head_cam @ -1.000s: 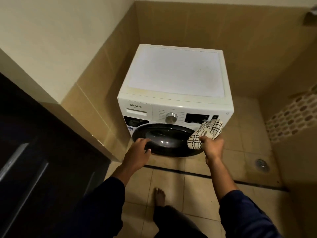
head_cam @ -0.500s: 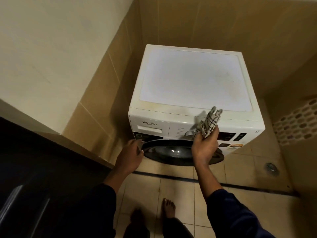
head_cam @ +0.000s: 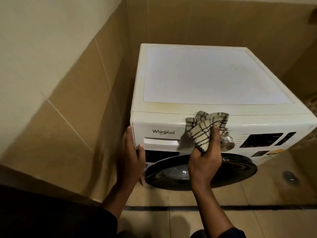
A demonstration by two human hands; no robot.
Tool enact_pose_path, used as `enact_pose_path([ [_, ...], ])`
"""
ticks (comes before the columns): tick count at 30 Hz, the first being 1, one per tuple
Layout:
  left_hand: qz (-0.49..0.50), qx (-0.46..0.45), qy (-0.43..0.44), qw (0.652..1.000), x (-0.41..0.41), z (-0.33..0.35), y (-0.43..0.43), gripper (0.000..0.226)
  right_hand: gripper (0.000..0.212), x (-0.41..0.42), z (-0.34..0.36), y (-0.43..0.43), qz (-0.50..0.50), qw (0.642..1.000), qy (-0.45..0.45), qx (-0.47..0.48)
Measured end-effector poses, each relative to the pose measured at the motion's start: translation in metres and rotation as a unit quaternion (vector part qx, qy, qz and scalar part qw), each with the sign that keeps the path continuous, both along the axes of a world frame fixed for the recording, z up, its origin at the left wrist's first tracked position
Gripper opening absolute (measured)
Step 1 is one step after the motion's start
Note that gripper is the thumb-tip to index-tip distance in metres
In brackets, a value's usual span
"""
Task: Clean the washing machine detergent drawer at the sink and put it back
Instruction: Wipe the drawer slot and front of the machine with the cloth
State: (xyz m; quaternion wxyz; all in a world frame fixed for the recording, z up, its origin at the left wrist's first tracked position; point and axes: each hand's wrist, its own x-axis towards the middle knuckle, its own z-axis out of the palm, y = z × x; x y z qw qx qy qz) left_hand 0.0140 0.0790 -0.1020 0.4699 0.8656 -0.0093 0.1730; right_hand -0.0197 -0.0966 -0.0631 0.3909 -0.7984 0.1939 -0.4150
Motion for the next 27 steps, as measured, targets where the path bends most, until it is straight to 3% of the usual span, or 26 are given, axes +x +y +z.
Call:
enact_pose_path([
  [4,0.033,-0.005,-0.132,0.991,0.009,-0.025,-0.002,0.058,0.066,0.012,-0.034,0.0,-0.016,0.997,-0.05,-0.058],
  [10,0.017,-0.164,-0.181,0.97,0.02,-0.048,-0.003,0.056,0.072,0.03,-0.055,-0.001,0.024,0.988,-0.13,-0.076],
  [13,0.008,-0.196,-0.223,0.955,0.028,-0.057,-0.003,0.059,0.085,0.044,-0.061,0.003,0.004,0.984,-0.133,-0.117],
  [16,0.007,-0.182,-0.251,0.951,0.038,-0.058,0.001,0.059,0.076,0.06,-0.057,0.023,-0.014,0.969,-0.126,-0.212],
  [19,0.005,-0.169,-0.287,0.943,0.046,-0.054,0.008,0.053,0.064,0.071,-0.053,0.068,0.051,0.935,-0.145,-0.32],
  [23,-0.019,-0.253,-0.243,0.936,0.05,-0.058,0.016,0.045,0.07,0.074,-0.08,0.1,0.083,0.888,-0.12,-0.436],
  [27,-0.058,-0.294,-0.196,0.934,0.052,-0.05,0.019,0.06,0.081,0.06,-0.103,0.041,0.031,0.907,-0.106,-0.407],
])
